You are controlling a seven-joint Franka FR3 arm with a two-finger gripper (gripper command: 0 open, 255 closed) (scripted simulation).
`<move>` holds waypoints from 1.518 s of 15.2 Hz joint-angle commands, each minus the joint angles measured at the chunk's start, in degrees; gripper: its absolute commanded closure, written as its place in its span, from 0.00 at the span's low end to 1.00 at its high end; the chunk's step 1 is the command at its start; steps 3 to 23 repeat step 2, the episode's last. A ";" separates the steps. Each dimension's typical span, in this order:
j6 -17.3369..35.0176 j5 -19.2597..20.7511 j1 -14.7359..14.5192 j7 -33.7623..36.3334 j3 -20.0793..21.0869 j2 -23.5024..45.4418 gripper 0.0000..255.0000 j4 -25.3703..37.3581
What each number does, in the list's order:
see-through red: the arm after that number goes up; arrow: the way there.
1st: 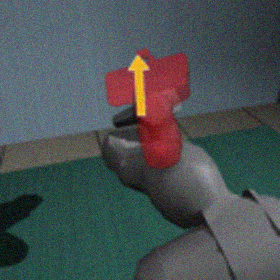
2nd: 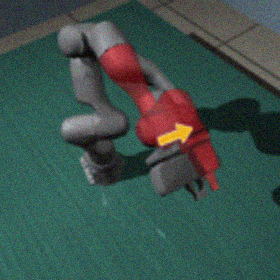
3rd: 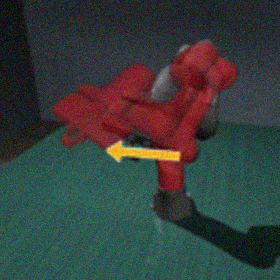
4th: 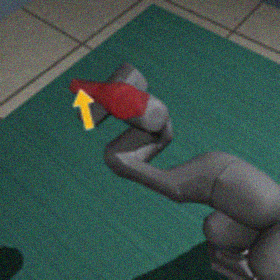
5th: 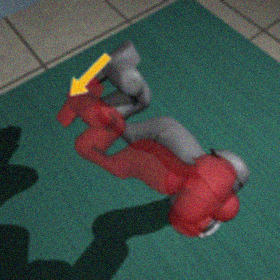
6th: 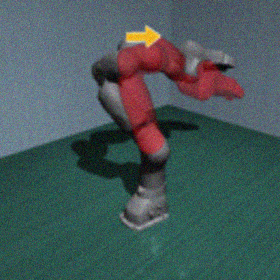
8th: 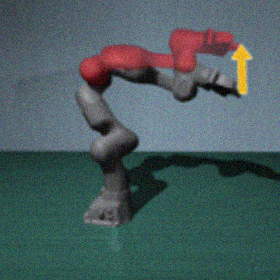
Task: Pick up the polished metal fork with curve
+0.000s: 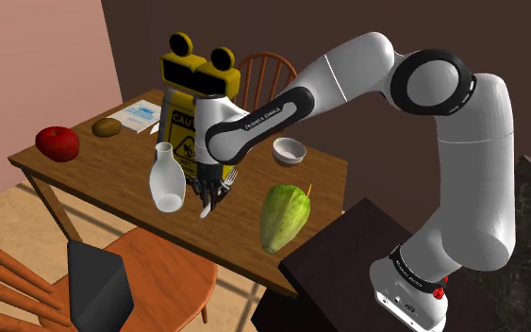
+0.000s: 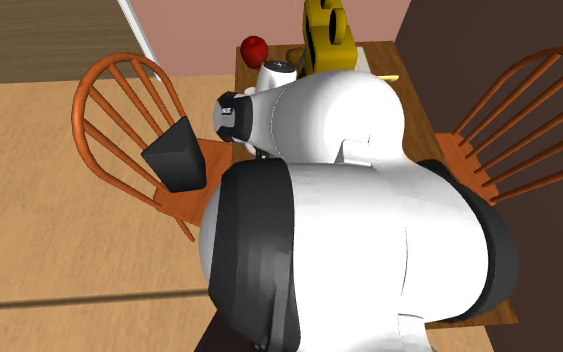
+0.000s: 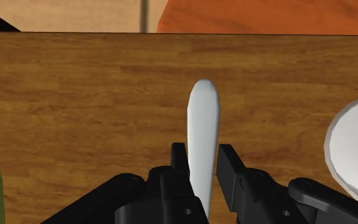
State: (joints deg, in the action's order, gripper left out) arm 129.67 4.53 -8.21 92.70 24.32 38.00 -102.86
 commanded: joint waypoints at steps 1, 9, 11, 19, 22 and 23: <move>-0.70 -0.19 0.09 0.03 0.19 -0.57 1.00 0.13; -0.71 -0.19 0.09 0.03 0.18 -0.57 1.00 0.14; -0.71 -0.19 0.09 0.03 0.18 -0.57 1.00 0.14; -0.71 -0.19 0.09 0.03 0.18 -0.57 1.00 0.14; -0.71 -0.19 0.09 0.03 0.18 -0.57 1.00 0.14; -0.71 -0.19 0.09 0.03 0.18 -0.57 1.00 0.14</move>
